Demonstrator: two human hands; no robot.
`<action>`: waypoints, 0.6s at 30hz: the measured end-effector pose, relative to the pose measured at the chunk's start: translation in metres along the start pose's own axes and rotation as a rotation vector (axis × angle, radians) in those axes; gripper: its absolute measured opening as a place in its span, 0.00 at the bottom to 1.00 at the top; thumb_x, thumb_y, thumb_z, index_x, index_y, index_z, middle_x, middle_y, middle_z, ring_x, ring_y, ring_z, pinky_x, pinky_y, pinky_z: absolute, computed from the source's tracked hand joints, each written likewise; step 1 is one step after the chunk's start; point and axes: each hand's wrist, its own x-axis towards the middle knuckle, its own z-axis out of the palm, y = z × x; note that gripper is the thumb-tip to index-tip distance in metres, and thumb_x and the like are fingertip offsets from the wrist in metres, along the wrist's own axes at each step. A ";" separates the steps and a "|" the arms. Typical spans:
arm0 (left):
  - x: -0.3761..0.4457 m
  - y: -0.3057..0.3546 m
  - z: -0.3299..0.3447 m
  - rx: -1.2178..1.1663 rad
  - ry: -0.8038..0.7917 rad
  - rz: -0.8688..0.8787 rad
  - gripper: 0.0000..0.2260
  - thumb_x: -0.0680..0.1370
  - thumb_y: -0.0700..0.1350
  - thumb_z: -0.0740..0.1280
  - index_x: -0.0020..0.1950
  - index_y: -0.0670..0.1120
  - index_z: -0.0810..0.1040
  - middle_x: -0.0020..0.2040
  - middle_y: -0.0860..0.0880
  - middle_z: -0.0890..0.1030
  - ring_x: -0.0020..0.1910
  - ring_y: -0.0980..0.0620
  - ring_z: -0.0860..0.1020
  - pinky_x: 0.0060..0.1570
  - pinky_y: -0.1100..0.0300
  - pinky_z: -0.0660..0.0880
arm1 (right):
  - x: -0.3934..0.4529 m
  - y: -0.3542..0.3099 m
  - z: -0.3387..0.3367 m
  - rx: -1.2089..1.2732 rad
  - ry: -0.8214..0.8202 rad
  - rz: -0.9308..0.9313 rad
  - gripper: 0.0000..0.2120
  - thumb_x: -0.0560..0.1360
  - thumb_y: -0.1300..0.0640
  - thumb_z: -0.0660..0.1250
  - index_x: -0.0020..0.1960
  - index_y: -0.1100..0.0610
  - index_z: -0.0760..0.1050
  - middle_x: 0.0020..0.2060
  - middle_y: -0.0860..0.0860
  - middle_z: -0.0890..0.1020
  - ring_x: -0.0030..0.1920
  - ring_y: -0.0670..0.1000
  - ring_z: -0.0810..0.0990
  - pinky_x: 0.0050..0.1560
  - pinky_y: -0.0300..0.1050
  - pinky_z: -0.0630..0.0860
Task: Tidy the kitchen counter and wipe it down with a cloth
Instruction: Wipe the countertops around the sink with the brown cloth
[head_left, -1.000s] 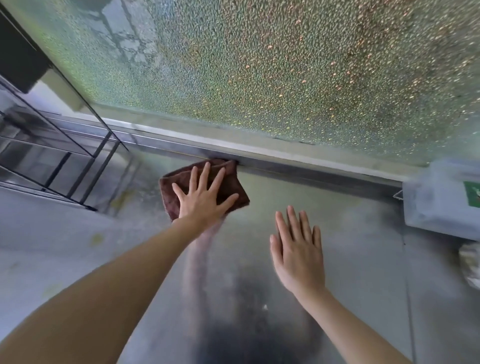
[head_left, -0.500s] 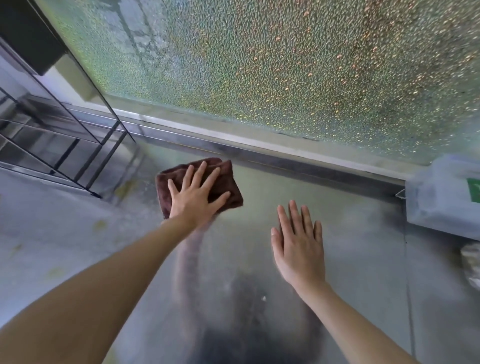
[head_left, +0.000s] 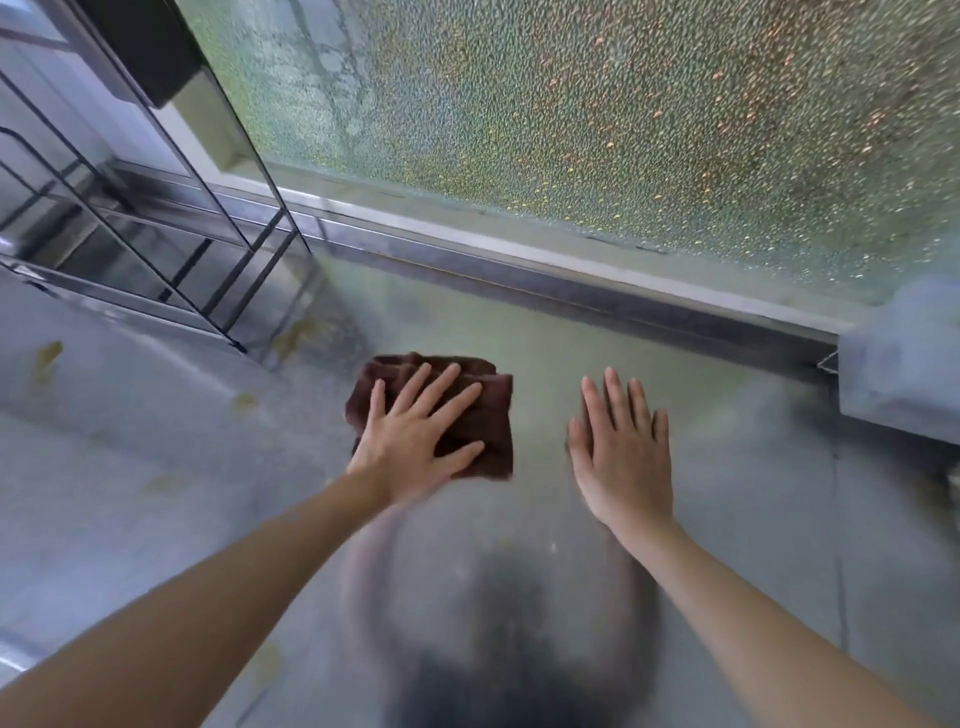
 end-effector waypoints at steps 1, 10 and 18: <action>0.010 -0.007 -0.006 -0.035 0.032 -0.126 0.31 0.72 0.69 0.48 0.74 0.63 0.50 0.77 0.57 0.48 0.77 0.51 0.45 0.71 0.37 0.43 | 0.000 0.000 0.000 0.002 0.001 0.002 0.32 0.76 0.41 0.35 0.76 0.49 0.54 0.76 0.50 0.54 0.76 0.54 0.50 0.73 0.56 0.49; -0.006 0.017 0.002 -0.094 0.082 -0.358 0.30 0.75 0.66 0.49 0.75 0.60 0.47 0.78 0.52 0.45 0.76 0.46 0.42 0.69 0.34 0.43 | 0.000 0.000 0.000 0.006 -0.001 -0.002 0.33 0.74 0.41 0.34 0.76 0.49 0.52 0.77 0.49 0.53 0.76 0.54 0.49 0.73 0.56 0.47; -0.065 0.006 0.009 0.053 -0.064 0.022 0.33 0.70 0.71 0.44 0.73 0.64 0.41 0.77 0.55 0.41 0.76 0.47 0.40 0.70 0.35 0.41 | -0.002 -0.003 -0.005 -0.008 -0.021 0.003 0.31 0.76 0.42 0.35 0.76 0.49 0.51 0.77 0.50 0.52 0.76 0.54 0.48 0.74 0.56 0.46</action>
